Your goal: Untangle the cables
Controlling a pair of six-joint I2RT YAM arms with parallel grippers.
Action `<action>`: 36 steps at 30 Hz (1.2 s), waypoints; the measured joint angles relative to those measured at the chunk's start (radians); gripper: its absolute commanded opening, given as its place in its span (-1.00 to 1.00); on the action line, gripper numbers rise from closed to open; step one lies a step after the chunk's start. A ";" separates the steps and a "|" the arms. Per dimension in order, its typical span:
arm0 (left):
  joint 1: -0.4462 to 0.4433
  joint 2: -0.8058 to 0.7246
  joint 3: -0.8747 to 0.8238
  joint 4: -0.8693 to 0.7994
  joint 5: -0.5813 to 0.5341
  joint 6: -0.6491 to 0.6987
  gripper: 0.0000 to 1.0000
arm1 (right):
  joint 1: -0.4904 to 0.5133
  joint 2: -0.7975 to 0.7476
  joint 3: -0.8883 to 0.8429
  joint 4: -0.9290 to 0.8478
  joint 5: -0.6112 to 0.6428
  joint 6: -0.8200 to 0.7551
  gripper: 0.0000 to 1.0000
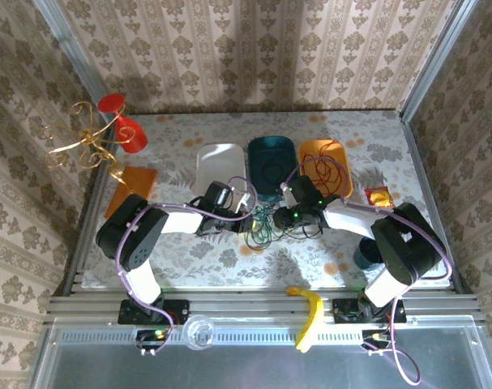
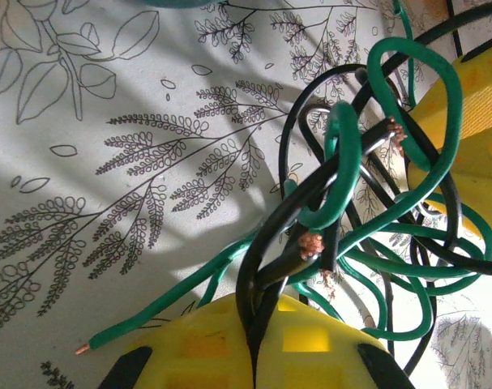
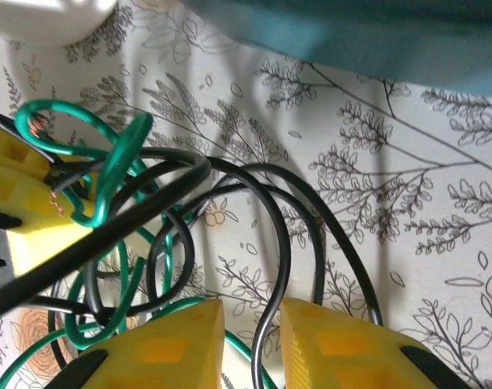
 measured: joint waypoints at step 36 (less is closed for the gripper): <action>-0.008 -0.002 0.008 -0.018 -0.021 0.008 -1.00 | 0.059 -0.156 0.042 -0.047 0.131 -0.047 -1.00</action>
